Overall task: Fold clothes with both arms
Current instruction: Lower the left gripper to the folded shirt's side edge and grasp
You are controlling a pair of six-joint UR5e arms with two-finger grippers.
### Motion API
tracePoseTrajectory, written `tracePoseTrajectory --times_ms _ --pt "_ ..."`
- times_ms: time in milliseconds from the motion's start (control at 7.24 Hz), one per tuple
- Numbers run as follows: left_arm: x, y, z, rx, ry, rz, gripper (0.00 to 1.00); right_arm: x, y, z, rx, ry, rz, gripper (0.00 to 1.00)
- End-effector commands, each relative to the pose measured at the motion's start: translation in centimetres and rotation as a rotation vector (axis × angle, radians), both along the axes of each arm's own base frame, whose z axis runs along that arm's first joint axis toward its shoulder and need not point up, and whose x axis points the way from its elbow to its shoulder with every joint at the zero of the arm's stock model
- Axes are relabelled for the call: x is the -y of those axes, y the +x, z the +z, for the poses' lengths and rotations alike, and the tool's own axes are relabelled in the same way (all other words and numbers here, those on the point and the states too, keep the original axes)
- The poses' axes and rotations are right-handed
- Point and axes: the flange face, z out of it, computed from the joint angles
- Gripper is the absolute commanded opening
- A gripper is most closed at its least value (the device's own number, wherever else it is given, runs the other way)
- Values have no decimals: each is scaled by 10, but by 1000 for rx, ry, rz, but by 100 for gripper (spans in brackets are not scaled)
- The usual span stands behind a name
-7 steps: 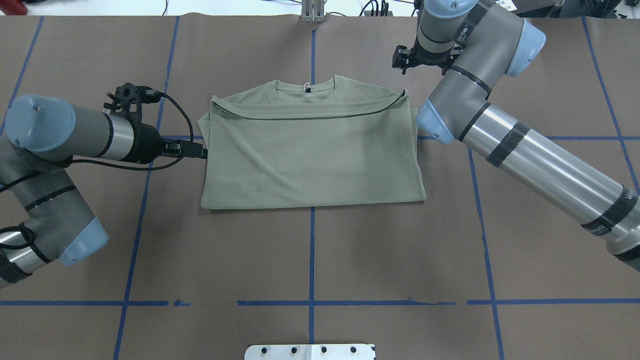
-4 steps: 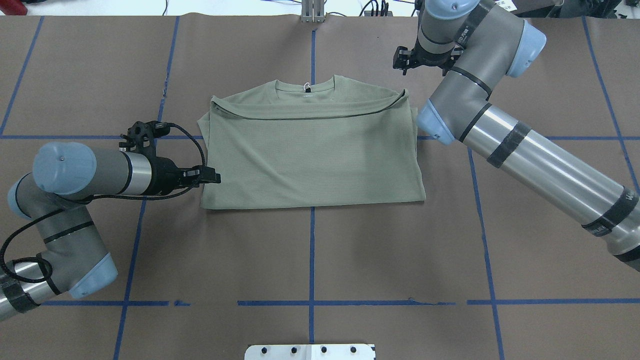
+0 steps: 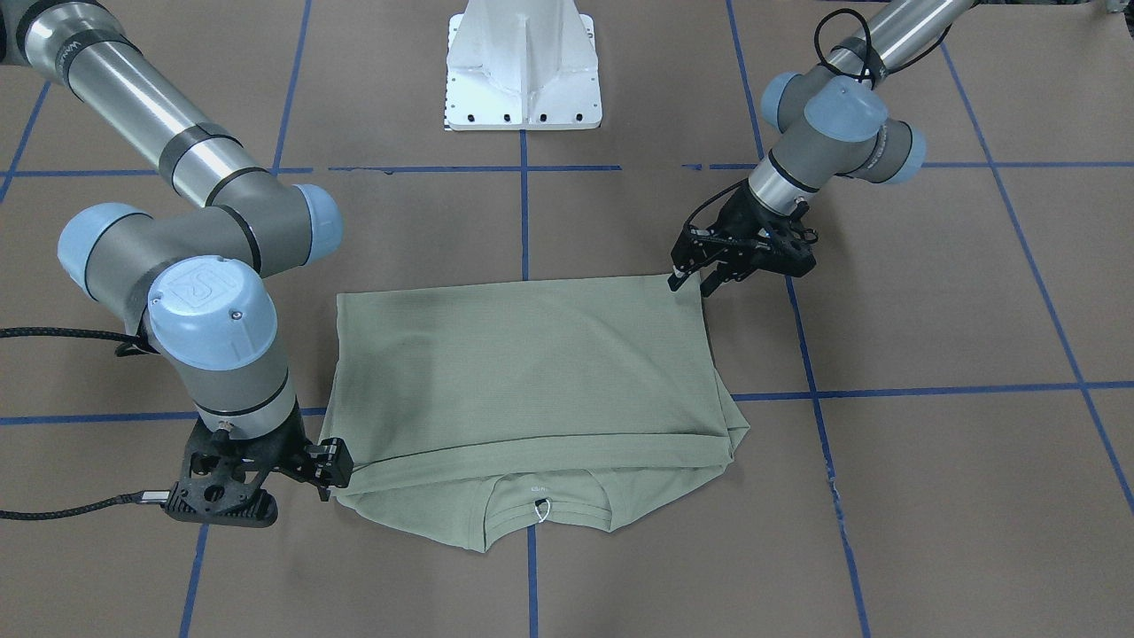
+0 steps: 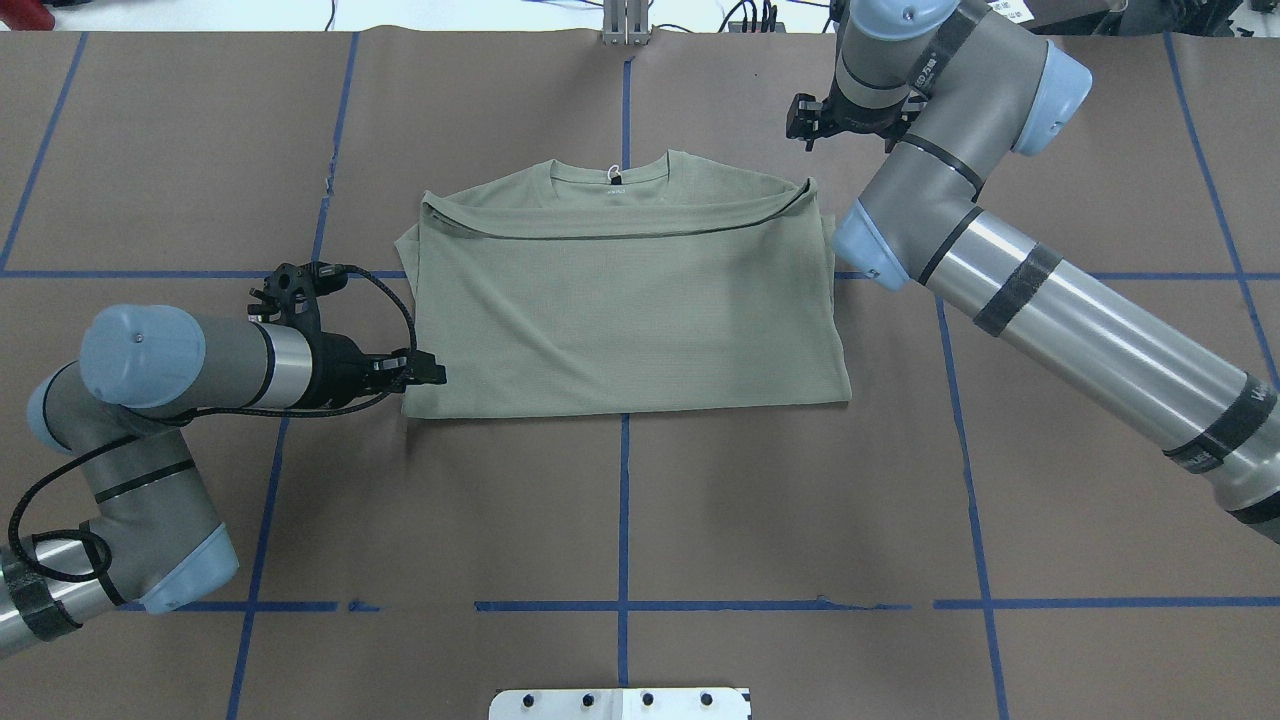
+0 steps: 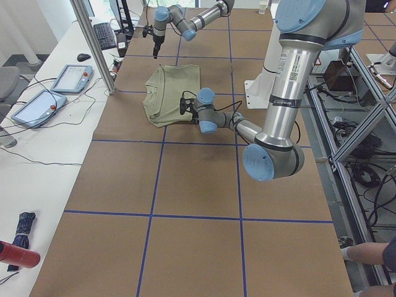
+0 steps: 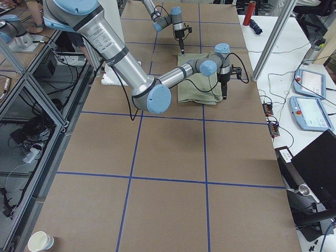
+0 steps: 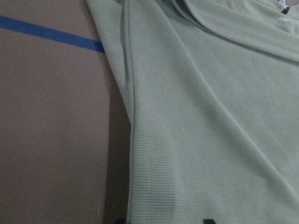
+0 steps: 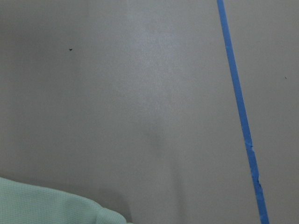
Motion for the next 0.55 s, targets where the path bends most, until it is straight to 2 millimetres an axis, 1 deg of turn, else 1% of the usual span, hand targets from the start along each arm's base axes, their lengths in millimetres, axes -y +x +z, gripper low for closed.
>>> tracePoseTrajectory --times_ms 0,138,276,414 --pt "-5 3 3 5 -2 10 63 0 -1 0 -1 1 -1 100" --pt "-5 3 3 6 -3 10 60 0 -1 1 -1 1 -1 100" --pt "-5 3 3 6 -4 9 45 0 -1 1 -1 1 -1 100" --pt "-5 3 4 8 -4 8 19 -1 0 2 -2 0 -1 100"
